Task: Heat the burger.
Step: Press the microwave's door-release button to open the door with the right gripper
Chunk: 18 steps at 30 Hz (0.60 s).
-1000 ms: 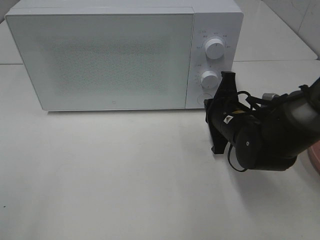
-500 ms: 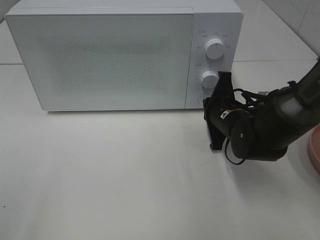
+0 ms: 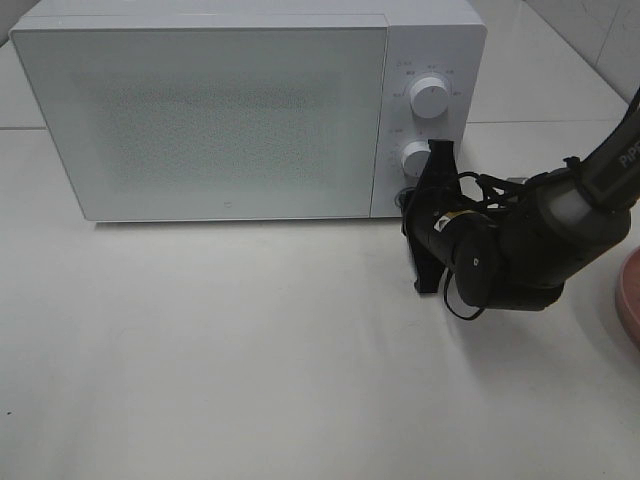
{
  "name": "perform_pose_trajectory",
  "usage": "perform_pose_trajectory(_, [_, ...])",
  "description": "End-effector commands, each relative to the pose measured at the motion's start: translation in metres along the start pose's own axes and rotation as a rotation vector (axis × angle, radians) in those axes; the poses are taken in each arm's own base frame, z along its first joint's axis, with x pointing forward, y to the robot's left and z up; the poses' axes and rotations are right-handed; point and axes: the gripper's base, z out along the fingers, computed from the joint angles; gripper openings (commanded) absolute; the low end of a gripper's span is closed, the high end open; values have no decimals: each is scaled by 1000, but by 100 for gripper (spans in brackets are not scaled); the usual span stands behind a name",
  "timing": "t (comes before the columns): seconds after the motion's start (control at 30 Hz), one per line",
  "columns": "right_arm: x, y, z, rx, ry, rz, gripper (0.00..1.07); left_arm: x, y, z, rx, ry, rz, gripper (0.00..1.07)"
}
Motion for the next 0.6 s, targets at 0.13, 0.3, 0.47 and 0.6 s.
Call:
perform_pose_trajectory(0.13, [-1,6,6,-42,-10,-9,0,1,0,-2,-1,-27,0,98])
perform_pose_trajectory(0.3, [1,16,11,-95,-18,3,0,1,0,-2,-1,-27,0,98])
perform_pose_trajectory(0.47, [1,24,12,-159,-35,16,0,1,0,-2,-1,-27,0,98])
perform_pose_trajectory(0.6, [1,32,15,-206,-48,17,0,1,0,-2,-1,-27,0,98])
